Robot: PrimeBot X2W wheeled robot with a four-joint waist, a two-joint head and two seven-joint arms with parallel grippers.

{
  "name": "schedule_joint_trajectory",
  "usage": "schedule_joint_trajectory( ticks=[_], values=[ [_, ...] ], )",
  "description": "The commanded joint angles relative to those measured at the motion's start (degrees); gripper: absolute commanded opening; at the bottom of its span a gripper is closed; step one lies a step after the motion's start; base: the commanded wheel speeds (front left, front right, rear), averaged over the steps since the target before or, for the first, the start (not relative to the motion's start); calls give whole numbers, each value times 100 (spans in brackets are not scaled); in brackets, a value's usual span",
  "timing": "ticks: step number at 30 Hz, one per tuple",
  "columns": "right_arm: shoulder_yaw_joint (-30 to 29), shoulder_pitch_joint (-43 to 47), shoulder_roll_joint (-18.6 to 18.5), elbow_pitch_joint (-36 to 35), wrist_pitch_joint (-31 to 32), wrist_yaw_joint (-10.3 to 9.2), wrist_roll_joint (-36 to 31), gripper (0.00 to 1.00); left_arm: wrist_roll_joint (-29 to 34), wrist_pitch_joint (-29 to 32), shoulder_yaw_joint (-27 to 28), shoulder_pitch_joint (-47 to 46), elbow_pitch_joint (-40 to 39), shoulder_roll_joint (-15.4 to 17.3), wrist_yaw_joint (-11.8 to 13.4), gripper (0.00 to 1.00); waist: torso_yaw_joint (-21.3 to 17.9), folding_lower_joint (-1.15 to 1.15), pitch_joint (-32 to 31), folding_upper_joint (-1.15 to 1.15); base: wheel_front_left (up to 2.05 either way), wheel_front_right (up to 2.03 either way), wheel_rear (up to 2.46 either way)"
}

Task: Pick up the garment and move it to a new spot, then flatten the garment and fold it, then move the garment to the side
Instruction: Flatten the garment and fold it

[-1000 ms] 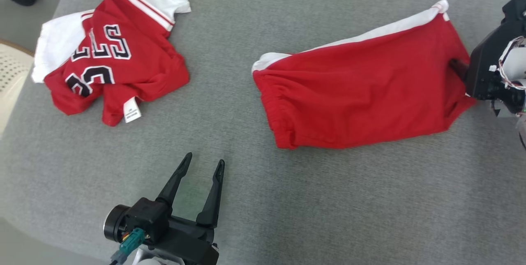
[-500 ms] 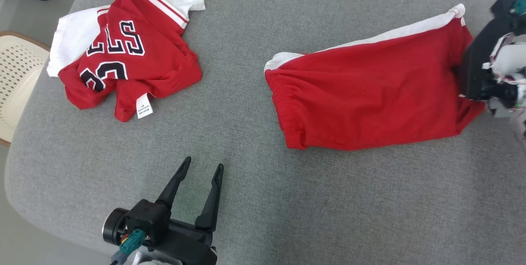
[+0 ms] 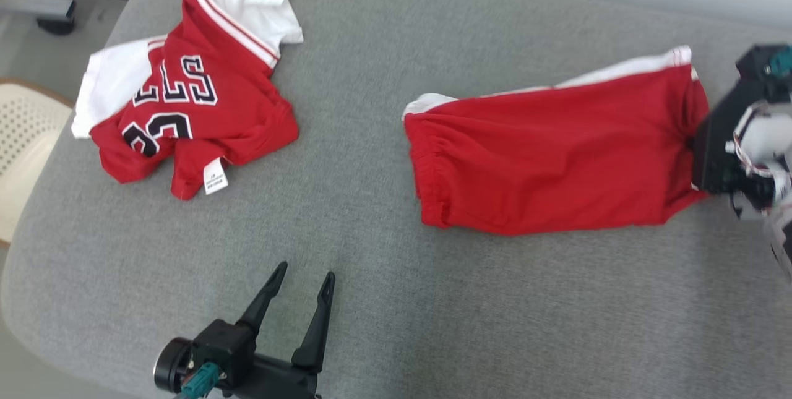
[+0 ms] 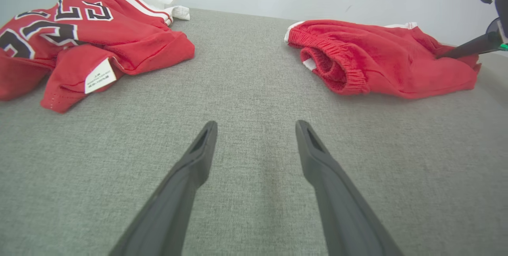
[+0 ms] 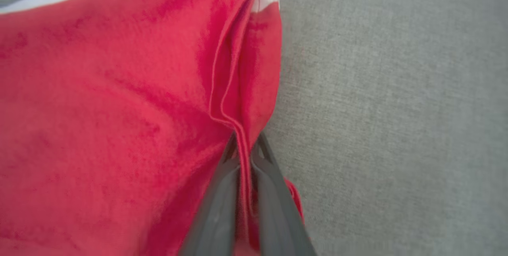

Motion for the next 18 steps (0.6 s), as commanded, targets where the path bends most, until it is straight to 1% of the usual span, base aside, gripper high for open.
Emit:
schedule_joint_trajectory(
  ticks=[1, 7, 9, 13, 15, 17, 18],
  values=[
    [-16, 231, -86, 96, -29, -17, -60, 0, -21, 13, -14, 100, -12, 27, 3, 100, -173, 0, -259, 0, 0, 0, 0],
    [-258, 540, -251, 57, -517, -16, -234, 0, -124, 64, 47, 350, -84, 114, 98, 100, -483, 0, -700, 0, 0, 0, 0],
    [-347, 608, -328, 58, -750, -16, -347, 0, -167, 58, 67, 439, -112, 130, 110, 100, -568, 0, -808, 0, 0, 0, 0],
    [-462, 709, -397, 176, -996, -16, -602, 0, -220, 78, 59, 543, -162, 129, 145, 100, -688, 0, -989, 0, 0, 0, 0],
    [-507, 722, -310, 176, -1034, -16, -695, 0, -234, 96, 48, 564, -188, 138, 154, 100, -723, 0, -1055, 0, 0, 0, 0],
    [-526, 752, -128, 108, -946, -15, -692, 0, -242, 112, 46, 581, -225, 153, 185, 100, -742, 0, -1129, 0, 0, 0, 0],
    [-493, 752, -99, 38, -901, -15, -736, 0, -240, 112, 45, 598, -236, 164, 196, 100, -745, 0, -1154, 0, 0, 0, 0]
  ],
)
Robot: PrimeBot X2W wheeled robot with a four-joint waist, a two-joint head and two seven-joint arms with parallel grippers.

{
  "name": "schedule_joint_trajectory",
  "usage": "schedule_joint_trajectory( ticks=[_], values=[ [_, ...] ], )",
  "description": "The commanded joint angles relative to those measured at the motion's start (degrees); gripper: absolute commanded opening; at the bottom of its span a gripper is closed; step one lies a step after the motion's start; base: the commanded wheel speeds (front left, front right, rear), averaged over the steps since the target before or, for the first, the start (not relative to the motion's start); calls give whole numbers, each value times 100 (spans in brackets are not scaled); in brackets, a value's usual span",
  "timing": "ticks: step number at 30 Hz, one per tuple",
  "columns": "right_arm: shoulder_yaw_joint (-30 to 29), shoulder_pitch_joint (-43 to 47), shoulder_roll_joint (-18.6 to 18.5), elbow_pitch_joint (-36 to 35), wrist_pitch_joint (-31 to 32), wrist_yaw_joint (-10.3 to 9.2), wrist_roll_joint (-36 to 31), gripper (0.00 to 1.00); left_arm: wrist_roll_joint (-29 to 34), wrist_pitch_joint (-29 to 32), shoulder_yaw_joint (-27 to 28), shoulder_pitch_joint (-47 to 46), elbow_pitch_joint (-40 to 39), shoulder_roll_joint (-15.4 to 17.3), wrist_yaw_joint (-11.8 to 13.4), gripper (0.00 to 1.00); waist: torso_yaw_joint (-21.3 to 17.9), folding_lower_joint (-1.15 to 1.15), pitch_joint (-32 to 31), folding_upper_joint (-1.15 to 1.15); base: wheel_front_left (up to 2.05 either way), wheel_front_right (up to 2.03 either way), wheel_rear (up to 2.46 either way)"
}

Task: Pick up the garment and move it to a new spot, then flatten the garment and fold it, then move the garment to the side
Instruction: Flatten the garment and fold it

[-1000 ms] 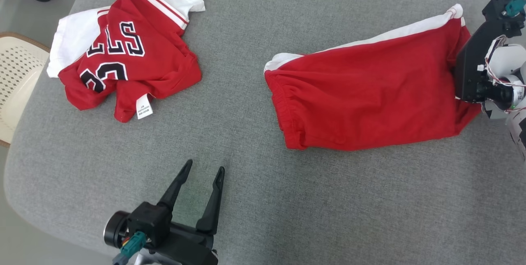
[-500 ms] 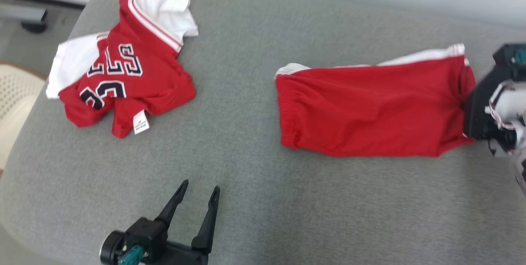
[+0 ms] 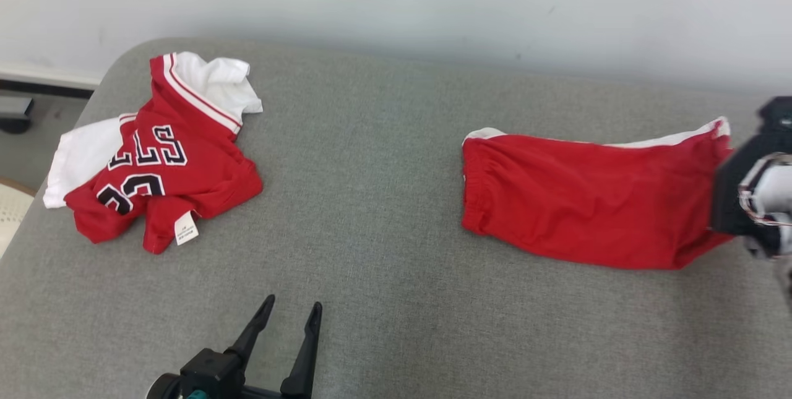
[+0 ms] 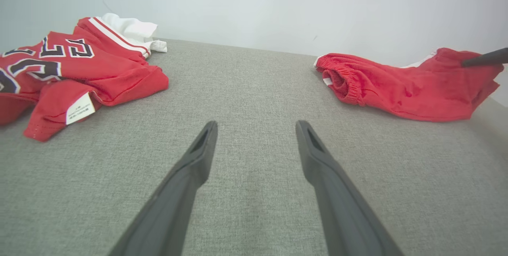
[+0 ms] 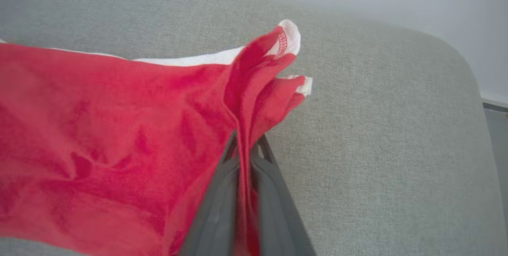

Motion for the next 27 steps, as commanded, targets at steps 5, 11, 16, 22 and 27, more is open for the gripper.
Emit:
schedule_joint_trajectory(
  ticks=[5, 11, 16, 22, 27],
  values=[
    [268, 103, 437, -635, 357, -13, -74, 0, -94, 37, 20, 156, -107, 94, 63, 100, -90, 0, -319, 0, 0, 0, 0],
    [481, 111, 754, -1256, 719, -13, -84, 0, -120, 53, -7, 223, -137, 102, 76, 100, 31, 0, -353, 0, 0, 0, 0],
    [537, 80, 1171, -1461, 1043, -13, -139, 0, -116, 59, -83, 165, -135, 31, 51, 100, 257, 0, -246, 0, 0, 0, 0],
    [430, 54, 1635, -1298, 1184, -13, -303, 0, -127, 10, -158, 23, -49, -45, 16, 100, 577, 0, -82, 0, 0, 0, 0],
    [106, -73, 1833, -935, 917, -13, -593, 0, -125, -63, -209, -55, 90, -116, -34, 100, 759, 0, 17, 0, 0, 0, 0]
  ],
)
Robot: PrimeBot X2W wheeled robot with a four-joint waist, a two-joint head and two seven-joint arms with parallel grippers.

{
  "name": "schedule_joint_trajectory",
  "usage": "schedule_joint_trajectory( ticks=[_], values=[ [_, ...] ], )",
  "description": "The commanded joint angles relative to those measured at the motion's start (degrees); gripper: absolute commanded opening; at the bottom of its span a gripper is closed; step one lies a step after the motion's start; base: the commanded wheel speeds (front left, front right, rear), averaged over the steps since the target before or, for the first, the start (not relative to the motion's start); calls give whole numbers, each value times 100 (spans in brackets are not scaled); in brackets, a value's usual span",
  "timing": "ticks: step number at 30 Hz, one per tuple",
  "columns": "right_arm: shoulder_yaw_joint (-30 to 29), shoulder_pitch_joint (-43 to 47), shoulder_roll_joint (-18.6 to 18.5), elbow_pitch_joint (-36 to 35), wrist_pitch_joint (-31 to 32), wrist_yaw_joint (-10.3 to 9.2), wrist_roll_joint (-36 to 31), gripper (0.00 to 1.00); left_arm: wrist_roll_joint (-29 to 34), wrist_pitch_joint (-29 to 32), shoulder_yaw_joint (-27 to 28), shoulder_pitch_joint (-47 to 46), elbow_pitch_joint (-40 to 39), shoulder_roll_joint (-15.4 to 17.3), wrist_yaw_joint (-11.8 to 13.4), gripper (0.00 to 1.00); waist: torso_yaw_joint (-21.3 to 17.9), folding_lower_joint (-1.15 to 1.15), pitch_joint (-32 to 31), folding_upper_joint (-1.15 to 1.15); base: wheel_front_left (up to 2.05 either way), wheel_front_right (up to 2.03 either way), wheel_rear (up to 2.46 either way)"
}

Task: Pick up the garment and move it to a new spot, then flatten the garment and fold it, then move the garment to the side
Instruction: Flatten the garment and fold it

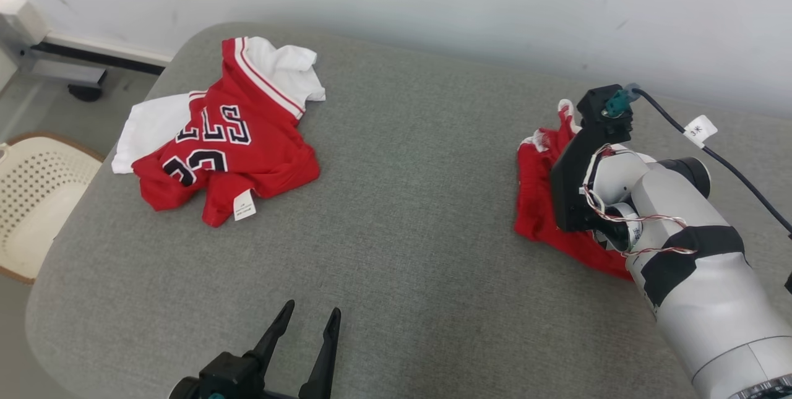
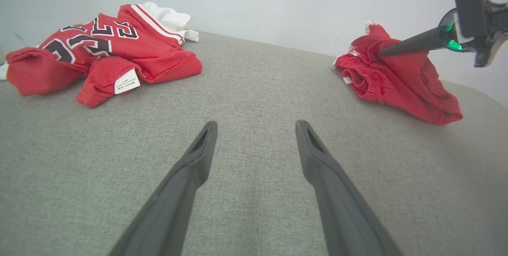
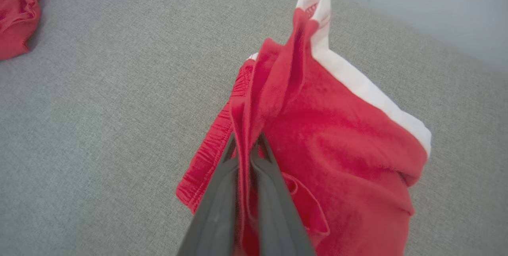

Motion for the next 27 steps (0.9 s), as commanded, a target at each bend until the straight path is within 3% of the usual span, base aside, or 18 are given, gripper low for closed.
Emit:
schedule_joint_trajectory(
  ticks=[1, 8, 9, 10, 15, 24, 25, 26, 27],
  values=[
    [-125, -81, 56, 117, -125, -13, -111, 0, -2, -48, -26, -56, 43, -40, -28, 100, 136, 0, 114, 0, 0, 0, 0],
    [-567, -196, 460, 672, -529, -13, -629, 0, -24, -99, -45, -118, 156, -67, -32, 100, 156, 0, 164, 0, 0, 0, 0],
    [-575, -196, 517, 689, -586, -13, -634, 66, -25, -109, -42, -122, 174, -64, -32, 100, 138, 0, 164, 0, 0, 0, 0],
    [-582, -189, 573, 720, -617, -13, -615, 100, -25, -111, -39, -127, 190, -60, -34, 100, 117, 0, 157, 0, 0, 0, 0],
    [-510, -264, 688, 554, -824, -13, -407, 100, -23, -114, -26, -110, 205, 5, -16, 100, -34, 0, 50, 0, 0, 0, 0],
    [-780, 71, -81, 365, -1252, -13, -659, 100, -83, -76, -44, 72, 98, 91, 44, 100, -317, 0, -218, 0, 0, 0, 0],
    [-810, 150, -106, 387, -1281, -13, -726, 98, -83, -75, -51, 93, 87, 91, 45, 100, -321, 0, -216, 0, 0, 0, 0],
    [-824, 228, -112, 411, -1329, -13, -795, 82, -88, -76, -59, 98, 83, 86, 42, 100, -318, 0, -206, 0, 0, 0, 0],
    [-824, 228, -112, 411, -1329, -13, -795, 82, -88, -76, -59, 98, 83, 86, 42, 100, -318, 0, -206, 0, 0, 0, 0]
  ],
)
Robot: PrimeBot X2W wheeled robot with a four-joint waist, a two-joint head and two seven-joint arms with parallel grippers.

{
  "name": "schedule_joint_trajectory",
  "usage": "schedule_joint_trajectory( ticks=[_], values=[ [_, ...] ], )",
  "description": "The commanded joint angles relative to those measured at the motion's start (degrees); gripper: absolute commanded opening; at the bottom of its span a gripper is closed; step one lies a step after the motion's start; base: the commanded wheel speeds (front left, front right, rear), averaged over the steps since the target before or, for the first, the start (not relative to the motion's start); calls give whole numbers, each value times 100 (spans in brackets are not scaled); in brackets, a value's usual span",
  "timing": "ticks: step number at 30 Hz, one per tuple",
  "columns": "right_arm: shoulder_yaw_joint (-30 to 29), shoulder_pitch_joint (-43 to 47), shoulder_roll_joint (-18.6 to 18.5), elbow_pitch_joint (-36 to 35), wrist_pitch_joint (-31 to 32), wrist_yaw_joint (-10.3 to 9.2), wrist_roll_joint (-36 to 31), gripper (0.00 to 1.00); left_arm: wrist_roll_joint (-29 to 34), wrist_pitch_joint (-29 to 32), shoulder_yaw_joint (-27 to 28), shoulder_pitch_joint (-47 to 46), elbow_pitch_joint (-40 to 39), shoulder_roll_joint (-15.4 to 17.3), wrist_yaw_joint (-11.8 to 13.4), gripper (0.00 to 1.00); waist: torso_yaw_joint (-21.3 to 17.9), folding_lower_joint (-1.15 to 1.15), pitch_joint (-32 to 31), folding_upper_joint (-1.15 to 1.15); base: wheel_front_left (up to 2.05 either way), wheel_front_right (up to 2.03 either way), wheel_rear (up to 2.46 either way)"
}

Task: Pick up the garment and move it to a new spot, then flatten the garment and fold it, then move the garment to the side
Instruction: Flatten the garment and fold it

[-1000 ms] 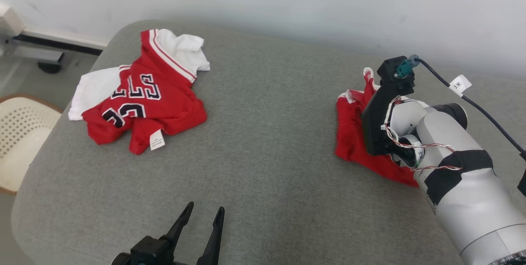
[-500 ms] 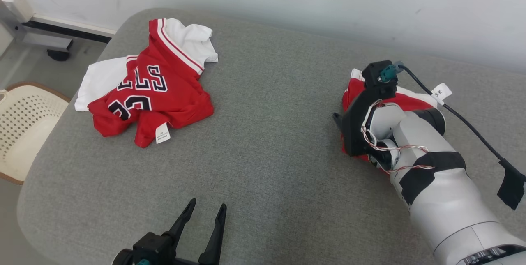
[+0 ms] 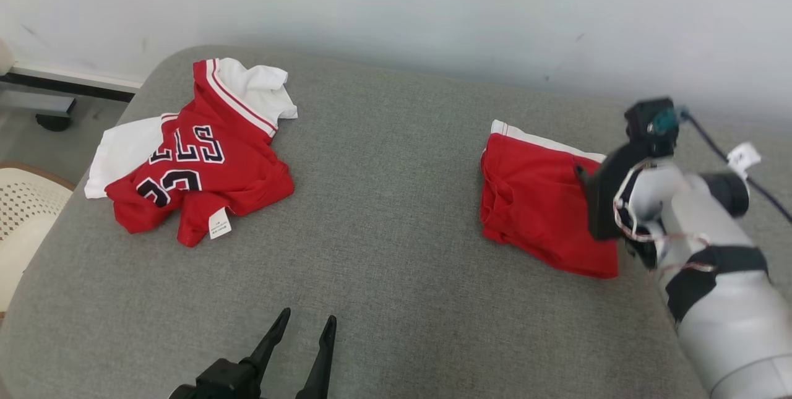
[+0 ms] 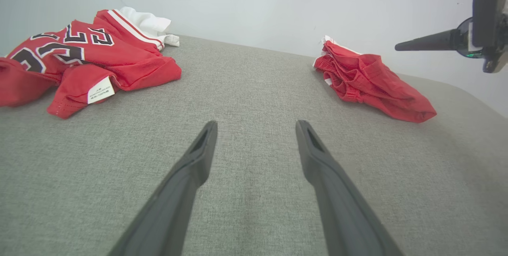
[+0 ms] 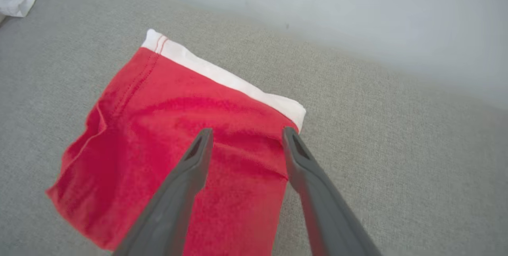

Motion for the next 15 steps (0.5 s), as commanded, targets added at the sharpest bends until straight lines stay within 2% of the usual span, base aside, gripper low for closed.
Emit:
schedule_joint_trajectory(
  ticks=[1, 3, 10, 15],
  values=[
    [5, 107, 48, 25, -44, -13, -44, 40, -6, -12, -7, 59, -23, 14, 4, 100, 1, 0, 5, 0, 0, 0, 0],
    [44, 265, 170, 51, -91, -13, -146, 0, -12, -16, -21, 16, -34, -5, -10, 100, 29, 0, 52, 0, 0, 0, 0],
    [366, 455, 695, 22, -201, -13, -278, 0, -42, -56, -25, -121, 4, -32, -23, 100, 141, 0, 225, 0, 0, 0, 0],
    [675, 507, 881, 67, -193, -13, -275, 0, -58, -78, -53, -146, 83, -64, -57, 100, 250, 0, 220, 0, 0, 0, 0]
  ],
)
